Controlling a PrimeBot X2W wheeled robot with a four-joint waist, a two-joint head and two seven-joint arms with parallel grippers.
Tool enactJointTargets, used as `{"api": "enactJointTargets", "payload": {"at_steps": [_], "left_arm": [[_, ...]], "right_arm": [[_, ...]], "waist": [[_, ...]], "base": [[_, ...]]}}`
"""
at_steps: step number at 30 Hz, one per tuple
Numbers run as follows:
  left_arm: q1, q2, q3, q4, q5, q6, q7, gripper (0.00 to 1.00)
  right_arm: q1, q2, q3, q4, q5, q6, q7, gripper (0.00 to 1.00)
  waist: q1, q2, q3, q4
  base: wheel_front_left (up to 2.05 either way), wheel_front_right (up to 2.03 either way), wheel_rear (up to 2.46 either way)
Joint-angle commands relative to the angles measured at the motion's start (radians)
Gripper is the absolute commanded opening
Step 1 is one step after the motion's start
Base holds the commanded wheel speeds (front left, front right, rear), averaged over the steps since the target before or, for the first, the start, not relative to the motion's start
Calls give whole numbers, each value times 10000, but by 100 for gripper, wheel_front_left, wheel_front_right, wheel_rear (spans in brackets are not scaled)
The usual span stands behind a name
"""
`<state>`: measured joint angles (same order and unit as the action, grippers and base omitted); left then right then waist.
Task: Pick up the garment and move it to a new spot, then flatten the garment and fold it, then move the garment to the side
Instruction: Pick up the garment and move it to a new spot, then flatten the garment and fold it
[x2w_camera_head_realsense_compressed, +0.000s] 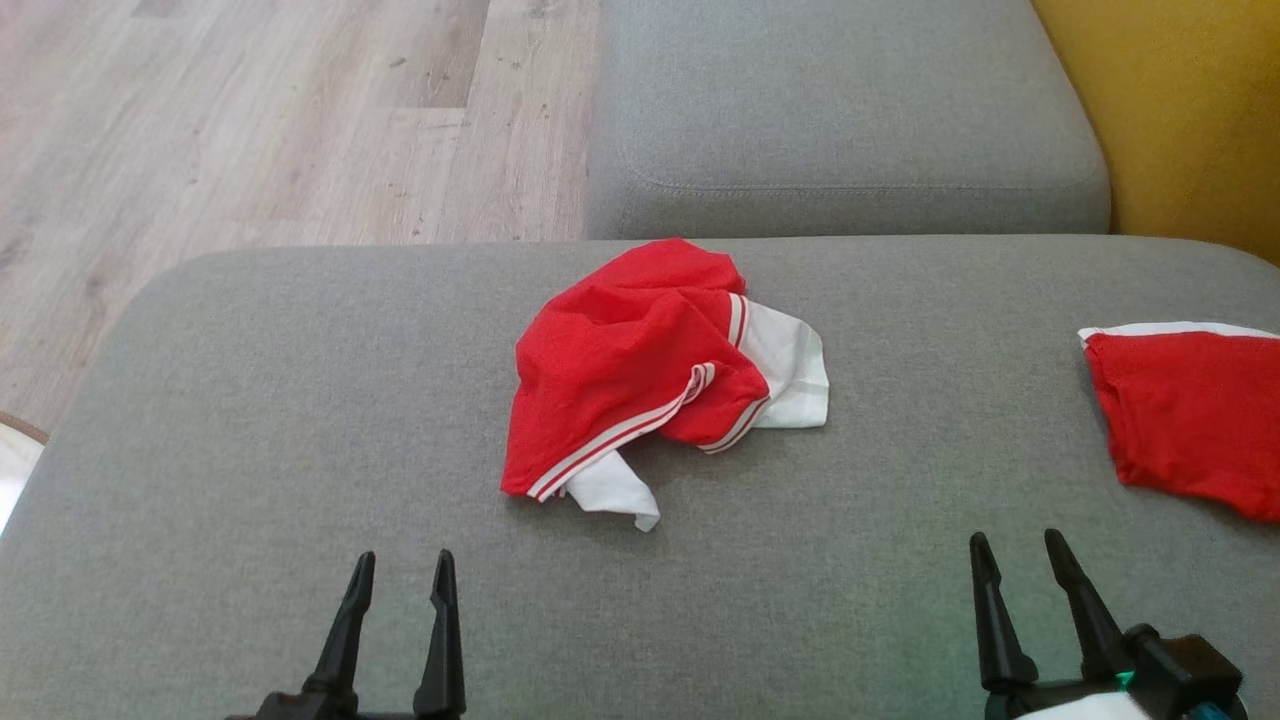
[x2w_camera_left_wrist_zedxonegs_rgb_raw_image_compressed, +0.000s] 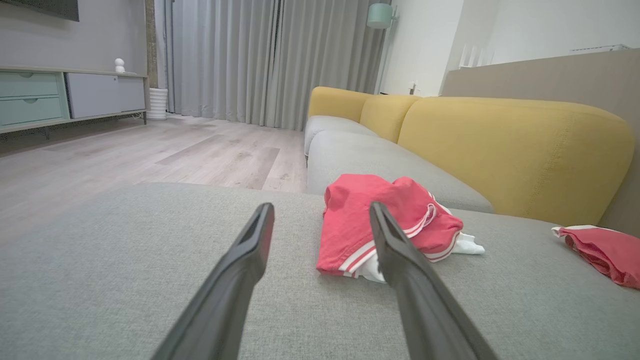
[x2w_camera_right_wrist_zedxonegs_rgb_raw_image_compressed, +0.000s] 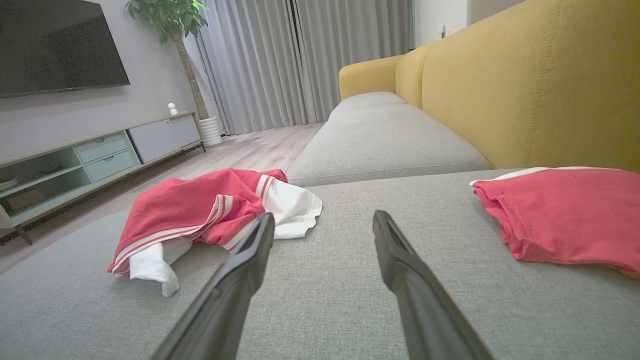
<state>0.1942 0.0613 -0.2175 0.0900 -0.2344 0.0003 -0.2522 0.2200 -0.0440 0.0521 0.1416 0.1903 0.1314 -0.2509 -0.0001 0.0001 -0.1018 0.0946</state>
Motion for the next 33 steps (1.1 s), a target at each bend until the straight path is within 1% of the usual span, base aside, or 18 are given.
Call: {"api": "enactJointTargets", "payload": {"at_steps": [1,11,33], "left_arm": [[-313,-89,377,-359,149,-41,-94,100],[-223,-104,436,-237,418,-167,-95,100],[-183,-109,381,-237,406,1,-95,100]], "right_arm": [[-360,-63,228,-320,78,-7,-108,100],[-292,-63,253,-289,90,-7,-109,100],[-414,-62,396,-256,46,-7,-109,100]], "waist": [[1,-1,-24,-3],[1,-1,-77,56],[1,-1,48,-42]], "base": [[0,0,0],[0,0,0],[0,0,0]]}}
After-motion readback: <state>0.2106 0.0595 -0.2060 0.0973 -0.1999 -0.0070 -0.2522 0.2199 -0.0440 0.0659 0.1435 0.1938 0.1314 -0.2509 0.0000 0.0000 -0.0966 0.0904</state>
